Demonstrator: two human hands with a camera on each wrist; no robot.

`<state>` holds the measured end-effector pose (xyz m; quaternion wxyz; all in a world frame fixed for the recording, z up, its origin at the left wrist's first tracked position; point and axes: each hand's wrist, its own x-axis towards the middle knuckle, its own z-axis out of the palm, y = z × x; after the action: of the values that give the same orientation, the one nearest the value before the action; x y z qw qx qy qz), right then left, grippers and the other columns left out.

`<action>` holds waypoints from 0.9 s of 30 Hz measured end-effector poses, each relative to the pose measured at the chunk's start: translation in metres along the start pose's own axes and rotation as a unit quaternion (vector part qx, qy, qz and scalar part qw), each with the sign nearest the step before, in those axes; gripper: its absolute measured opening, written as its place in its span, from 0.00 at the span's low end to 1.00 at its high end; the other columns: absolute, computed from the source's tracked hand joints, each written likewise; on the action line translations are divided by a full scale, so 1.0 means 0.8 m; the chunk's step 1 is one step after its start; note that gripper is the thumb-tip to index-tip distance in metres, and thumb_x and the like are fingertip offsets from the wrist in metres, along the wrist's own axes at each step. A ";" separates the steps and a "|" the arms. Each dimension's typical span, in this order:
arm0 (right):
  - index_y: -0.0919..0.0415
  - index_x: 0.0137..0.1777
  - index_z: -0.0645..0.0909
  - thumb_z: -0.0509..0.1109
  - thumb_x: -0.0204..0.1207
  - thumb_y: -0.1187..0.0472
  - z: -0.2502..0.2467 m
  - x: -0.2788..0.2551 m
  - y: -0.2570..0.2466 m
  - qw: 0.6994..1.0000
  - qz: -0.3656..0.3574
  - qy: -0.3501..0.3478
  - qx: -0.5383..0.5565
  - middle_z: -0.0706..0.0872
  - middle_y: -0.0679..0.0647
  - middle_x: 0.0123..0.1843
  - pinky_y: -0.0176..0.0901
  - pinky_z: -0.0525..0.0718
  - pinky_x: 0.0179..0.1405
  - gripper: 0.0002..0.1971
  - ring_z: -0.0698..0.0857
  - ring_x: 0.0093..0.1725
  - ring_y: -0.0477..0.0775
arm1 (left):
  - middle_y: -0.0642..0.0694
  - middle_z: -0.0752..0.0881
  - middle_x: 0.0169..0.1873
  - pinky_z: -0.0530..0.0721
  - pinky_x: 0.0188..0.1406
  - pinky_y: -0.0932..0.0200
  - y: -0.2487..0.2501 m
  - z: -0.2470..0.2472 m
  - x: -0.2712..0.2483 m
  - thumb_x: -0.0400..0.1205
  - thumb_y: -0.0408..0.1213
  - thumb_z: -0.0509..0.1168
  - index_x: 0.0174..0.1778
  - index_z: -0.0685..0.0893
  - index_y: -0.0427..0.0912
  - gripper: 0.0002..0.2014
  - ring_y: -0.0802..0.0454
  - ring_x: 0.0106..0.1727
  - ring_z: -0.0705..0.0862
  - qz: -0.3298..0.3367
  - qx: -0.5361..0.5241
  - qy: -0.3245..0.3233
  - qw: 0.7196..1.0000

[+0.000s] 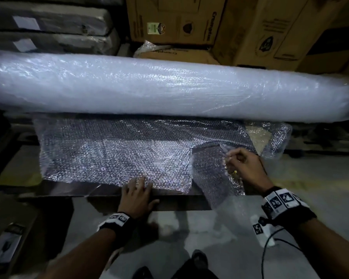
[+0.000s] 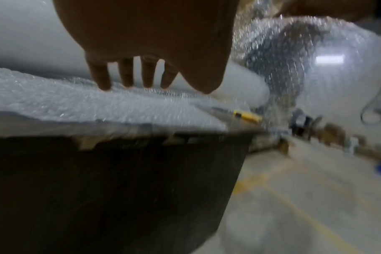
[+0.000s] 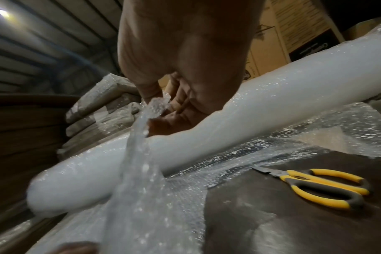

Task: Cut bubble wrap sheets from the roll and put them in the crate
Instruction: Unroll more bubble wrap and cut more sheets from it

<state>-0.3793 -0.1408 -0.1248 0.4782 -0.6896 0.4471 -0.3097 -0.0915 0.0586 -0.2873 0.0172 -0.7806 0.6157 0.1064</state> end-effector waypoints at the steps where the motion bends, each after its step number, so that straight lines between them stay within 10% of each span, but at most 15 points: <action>1: 0.67 0.51 0.82 0.69 0.81 0.74 0.006 -0.003 -0.012 1.000 -0.001 -0.015 0.015 0.88 0.56 0.37 0.35 0.79 0.21 0.04 0.84 0.28 0.48 | 0.37 0.84 0.65 0.83 0.51 0.30 0.008 -0.012 0.005 0.75 0.69 0.52 0.65 0.85 0.45 0.37 0.29 0.61 0.84 0.008 -0.030 0.021 0.999; 5: 0.65 0.51 0.83 0.69 0.81 0.71 0.030 -0.006 -0.054 0.993 0.024 -0.051 0.106 0.88 0.51 0.36 0.36 0.79 0.22 0.03 0.84 0.30 0.47 | 0.37 0.80 0.70 0.75 0.71 0.45 0.044 -0.080 0.025 0.81 0.66 0.62 0.77 0.75 0.33 0.41 0.37 0.70 0.79 -0.004 -0.372 0.084 0.925; 10: 0.61 0.48 0.84 0.70 0.80 0.72 0.043 0.006 -0.083 0.980 0.042 -0.024 0.195 0.91 0.50 0.38 0.33 0.78 0.24 0.06 0.84 0.34 0.46 | 0.46 0.89 0.58 0.82 0.59 0.49 0.052 -0.145 0.035 0.76 0.53 0.74 0.65 0.83 0.37 0.28 0.48 0.61 0.86 -0.041 -0.707 -0.036 0.705; 12: 0.61 0.47 0.84 0.72 0.77 0.71 0.045 0.014 -0.086 0.974 0.047 0.000 0.222 0.92 0.50 0.39 0.32 0.81 0.26 0.05 0.86 0.35 0.46 | 0.42 0.92 0.47 0.86 0.52 0.49 0.044 -0.154 0.035 0.78 0.42 0.75 0.56 0.85 0.32 0.18 0.46 0.52 0.90 -0.044 -0.744 -0.021 0.666; 16: 0.64 0.56 0.82 0.72 0.78 0.62 0.056 0.010 -0.064 0.955 0.112 -0.033 0.272 0.90 0.51 0.39 0.37 0.86 0.30 0.10 0.87 0.35 0.47 | 0.42 0.88 0.34 0.82 0.30 0.61 0.019 -0.168 0.039 0.82 0.30 0.72 0.48 0.84 0.33 0.05 0.53 0.33 0.87 -0.098 -0.712 0.061 0.692; 23: 0.71 0.63 0.78 0.66 0.81 0.77 0.122 -0.038 0.030 0.945 0.219 -0.024 0.241 0.86 0.63 0.44 0.47 0.91 0.34 0.13 0.89 0.36 0.54 | 0.46 0.88 0.30 0.79 0.29 0.63 -0.018 -0.135 0.051 0.82 0.30 0.72 0.37 0.84 0.39 0.08 0.62 0.23 0.83 -0.113 -0.556 0.071 0.821; 27: 0.69 0.65 0.78 0.66 0.80 0.79 0.139 -0.025 0.060 0.950 0.223 -0.004 0.217 0.87 0.64 0.43 0.42 0.88 0.31 0.15 0.88 0.35 0.53 | 0.46 0.88 0.30 0.81 0.25 0.65 -0.022 -0.120 0.067 0.80 0.27 0.72 0.37 0.84 0.42 0.08 0.59 0.24 0.85 -0.118 -0.532 0.054 0.837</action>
<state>-0.3075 -0.0867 -0.2088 0.6750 -0.4532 0.5093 -0.2822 -0.0487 -0.0039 -0.2058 -0.4216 -0.7408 0.3676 0.3720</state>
